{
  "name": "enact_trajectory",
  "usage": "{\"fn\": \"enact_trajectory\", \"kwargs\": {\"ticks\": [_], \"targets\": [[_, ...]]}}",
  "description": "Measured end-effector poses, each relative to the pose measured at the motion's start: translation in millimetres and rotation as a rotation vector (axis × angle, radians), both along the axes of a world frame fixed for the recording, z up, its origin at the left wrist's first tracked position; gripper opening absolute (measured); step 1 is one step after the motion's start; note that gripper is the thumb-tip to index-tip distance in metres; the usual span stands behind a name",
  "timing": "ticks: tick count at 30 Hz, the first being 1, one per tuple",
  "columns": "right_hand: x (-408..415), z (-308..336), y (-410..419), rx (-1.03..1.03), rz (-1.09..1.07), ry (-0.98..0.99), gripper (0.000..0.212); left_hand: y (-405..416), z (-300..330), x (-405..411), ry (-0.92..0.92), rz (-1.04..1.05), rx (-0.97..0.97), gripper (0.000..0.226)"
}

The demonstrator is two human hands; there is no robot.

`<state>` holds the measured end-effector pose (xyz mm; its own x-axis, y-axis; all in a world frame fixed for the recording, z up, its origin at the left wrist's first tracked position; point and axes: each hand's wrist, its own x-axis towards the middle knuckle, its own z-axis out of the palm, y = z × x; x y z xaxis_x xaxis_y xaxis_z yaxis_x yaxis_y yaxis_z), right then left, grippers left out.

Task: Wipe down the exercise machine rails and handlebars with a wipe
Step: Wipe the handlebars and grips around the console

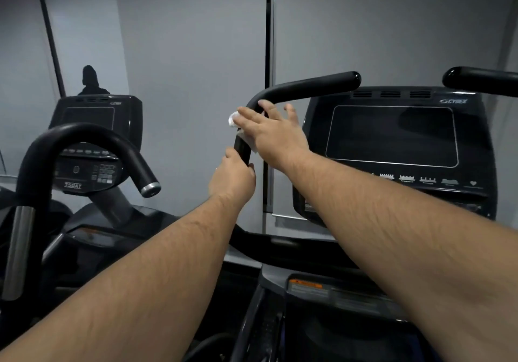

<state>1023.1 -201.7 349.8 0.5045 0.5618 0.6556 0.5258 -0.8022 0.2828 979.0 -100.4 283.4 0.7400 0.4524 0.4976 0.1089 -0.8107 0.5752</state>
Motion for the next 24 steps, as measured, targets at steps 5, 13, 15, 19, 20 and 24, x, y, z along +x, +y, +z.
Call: {"fn": "enact_trajectory", "kwargs": {"ticks": [5,13,15,19,20,24], "targets": [[19,41,-10,0.032,-0.136,-0.12,0.053,1,10,23,-0.169,0.036,0.037,0.027],[37,55,-30,0.068,-0.194,-0.177,0.061,2,9,26,-0.193,0.036,0.053,0.029],[38,56,-39,0.064,-0.209,-0.198,0.062,3,9,25,-0.189,0.036,0.049,0.029],[38,58,-55,0.043,-0.291,-0.243,0.056,3,8,24,-0.192,0.028,0.045,0.029],[39,58,-62,0.045,-0.314,-0.245,0.055,3,8,24,-0.192,0.028,0.043,0.029],[44,58,-98,0.05,-0.383,-0.257,0.052,2,8,23,-0.197,0.027,0.038,0.028]]}}
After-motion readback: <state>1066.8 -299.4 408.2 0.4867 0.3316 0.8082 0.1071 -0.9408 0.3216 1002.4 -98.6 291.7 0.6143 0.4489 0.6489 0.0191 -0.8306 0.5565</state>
